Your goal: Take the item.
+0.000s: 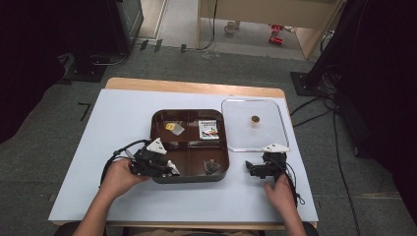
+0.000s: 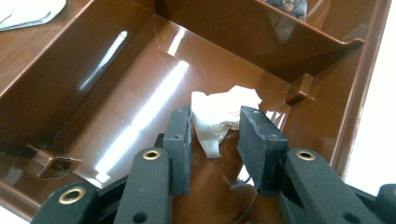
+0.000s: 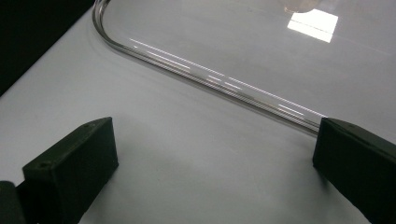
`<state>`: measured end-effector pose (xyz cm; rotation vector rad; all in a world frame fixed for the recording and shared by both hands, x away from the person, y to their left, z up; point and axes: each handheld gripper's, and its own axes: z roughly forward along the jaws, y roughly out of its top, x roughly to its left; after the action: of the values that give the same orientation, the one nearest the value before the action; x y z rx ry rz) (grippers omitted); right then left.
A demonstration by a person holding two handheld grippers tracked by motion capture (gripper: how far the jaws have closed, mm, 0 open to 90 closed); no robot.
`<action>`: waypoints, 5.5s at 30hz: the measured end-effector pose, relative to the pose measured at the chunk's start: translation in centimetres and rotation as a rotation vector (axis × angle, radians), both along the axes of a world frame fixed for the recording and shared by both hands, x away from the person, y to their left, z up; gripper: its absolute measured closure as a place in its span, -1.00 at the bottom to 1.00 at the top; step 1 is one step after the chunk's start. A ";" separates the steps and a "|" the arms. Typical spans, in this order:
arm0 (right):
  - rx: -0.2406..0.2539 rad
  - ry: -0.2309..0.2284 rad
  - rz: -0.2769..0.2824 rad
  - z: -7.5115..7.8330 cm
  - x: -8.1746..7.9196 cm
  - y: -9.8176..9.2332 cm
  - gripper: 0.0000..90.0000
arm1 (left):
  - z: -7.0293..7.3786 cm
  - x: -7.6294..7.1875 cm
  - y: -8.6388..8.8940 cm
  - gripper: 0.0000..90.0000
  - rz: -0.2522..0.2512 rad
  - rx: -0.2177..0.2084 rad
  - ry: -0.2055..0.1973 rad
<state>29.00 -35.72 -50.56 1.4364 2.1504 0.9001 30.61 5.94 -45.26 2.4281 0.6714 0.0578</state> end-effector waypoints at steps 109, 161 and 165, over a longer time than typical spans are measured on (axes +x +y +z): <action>0.003 0.004 0.000 0.0 0.1 0.0 -1.00 | 4.3 0.7 12.0 0.90 0.428 -0.188 -0.061; 0.001 0.001 0.000 0.0 0.0 0.0 -1.00 | -0.5 4.8 12.1 0.54 0.466 -0.073 0.030; 0.001 0.002 -0.001 0.0 0.0 0.0 -1.00 | -0.2 4.5 12.3 0.36 0.461 -0.082 -0.001</action>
<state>29.01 -35.71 -50.55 1.4392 2.1508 0.9007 35.09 18.22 -45.46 2.1495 1.1957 0.2121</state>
